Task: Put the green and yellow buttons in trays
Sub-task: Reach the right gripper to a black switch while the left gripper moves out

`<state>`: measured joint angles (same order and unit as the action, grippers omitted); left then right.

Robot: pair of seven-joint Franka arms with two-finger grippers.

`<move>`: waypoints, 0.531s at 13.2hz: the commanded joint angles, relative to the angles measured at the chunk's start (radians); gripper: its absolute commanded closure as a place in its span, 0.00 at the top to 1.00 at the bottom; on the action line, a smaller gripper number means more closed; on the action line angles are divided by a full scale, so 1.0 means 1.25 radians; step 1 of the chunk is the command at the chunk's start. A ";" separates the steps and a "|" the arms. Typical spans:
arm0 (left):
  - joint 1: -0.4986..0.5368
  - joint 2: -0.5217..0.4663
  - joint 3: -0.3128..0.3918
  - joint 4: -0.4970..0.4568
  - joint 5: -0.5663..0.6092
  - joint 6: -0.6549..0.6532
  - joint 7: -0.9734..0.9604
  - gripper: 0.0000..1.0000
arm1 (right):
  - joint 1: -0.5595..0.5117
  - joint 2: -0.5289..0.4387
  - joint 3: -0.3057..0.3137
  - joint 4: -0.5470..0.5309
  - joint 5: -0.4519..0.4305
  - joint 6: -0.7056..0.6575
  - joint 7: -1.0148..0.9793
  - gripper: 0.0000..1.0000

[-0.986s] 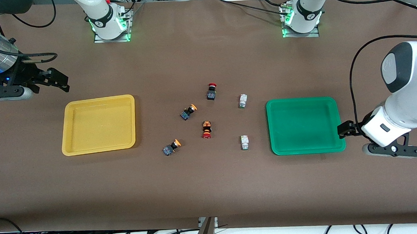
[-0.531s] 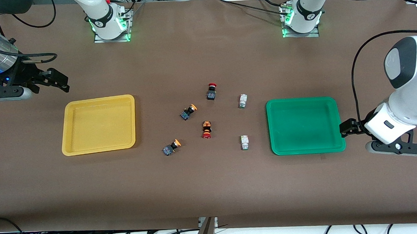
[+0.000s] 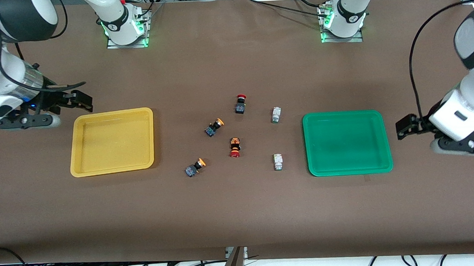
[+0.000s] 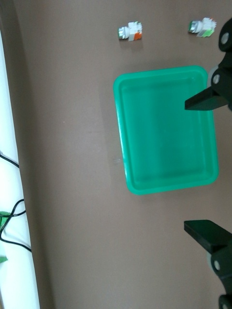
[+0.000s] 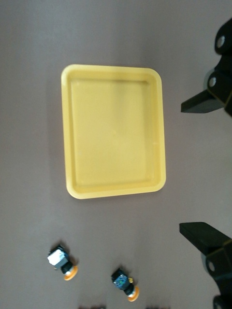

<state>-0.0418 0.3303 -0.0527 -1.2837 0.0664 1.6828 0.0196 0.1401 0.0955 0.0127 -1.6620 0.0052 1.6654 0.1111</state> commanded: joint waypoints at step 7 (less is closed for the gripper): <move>0.000 -0.184 0.005 -0.144 0.008 -0.062 0.000 1.00 | 0.130 0.252 0.002 0.053 0.111 0.234 0.456 1.00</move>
<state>-0.0367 0.1582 -0.0466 -1.4138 0.0664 1.6331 0.0196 0.2697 0.2732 0.0183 -1.6665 0.1078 1.8736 0.5139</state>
